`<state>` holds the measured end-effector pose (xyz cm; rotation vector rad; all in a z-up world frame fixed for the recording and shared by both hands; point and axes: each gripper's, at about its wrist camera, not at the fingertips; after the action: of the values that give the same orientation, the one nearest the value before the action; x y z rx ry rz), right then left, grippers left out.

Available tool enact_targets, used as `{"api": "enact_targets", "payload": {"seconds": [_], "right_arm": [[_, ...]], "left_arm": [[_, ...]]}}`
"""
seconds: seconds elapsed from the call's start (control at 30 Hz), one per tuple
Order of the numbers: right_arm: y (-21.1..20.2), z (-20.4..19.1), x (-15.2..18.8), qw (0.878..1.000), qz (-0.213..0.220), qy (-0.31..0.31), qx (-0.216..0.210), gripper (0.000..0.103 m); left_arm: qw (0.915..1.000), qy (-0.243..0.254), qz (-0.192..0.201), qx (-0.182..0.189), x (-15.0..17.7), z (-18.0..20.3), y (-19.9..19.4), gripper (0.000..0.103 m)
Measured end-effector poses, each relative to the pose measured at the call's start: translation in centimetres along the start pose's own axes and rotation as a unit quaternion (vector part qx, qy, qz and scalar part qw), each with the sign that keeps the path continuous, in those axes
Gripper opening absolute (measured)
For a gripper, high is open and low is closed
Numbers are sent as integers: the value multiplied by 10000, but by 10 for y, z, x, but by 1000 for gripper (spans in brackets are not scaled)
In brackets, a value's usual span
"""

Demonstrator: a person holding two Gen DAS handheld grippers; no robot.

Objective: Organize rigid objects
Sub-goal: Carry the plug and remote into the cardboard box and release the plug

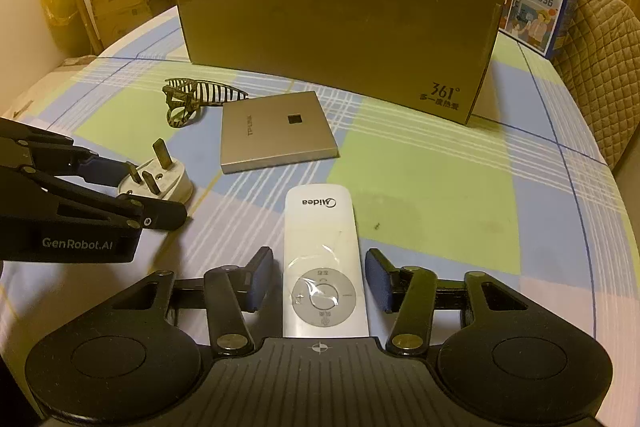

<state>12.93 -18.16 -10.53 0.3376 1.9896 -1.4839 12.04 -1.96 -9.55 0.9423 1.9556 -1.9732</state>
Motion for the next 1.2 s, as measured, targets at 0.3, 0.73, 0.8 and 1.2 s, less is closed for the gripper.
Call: {"api": "enact_targets", "payload": {"seconds": [0.3, 0.73, 0.8, 1.2], "right_arm": [[-14, -1, -1, 9999, 76, 117, 89, 37], [-46, 2, -14, 9987, 295, 405, 100, 37], [-51, 1, -19, 9985, 341, 427, 100, 38], [-83, 1, -85, 9948, 765, 666, -24, 38]], "left_arm": [[10000, 0, 88, 17, -4, 0, -12, 43], [9996, 26, 267, 59, -12, -1, -36, 43], [9995, 25, 319, 52, -17, -3, -41, 43], [9966, 18, 820, 114, -76, -28, -76, 43]]}}
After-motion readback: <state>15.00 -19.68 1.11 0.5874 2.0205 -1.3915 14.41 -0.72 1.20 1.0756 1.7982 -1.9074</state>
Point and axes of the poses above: each gripper's, at about its wrist camera, not at the fingertips, and y roughly the way its jaws point, z to its right, x to its underside, and after that the axes turned 10 degrees about y, right-handed
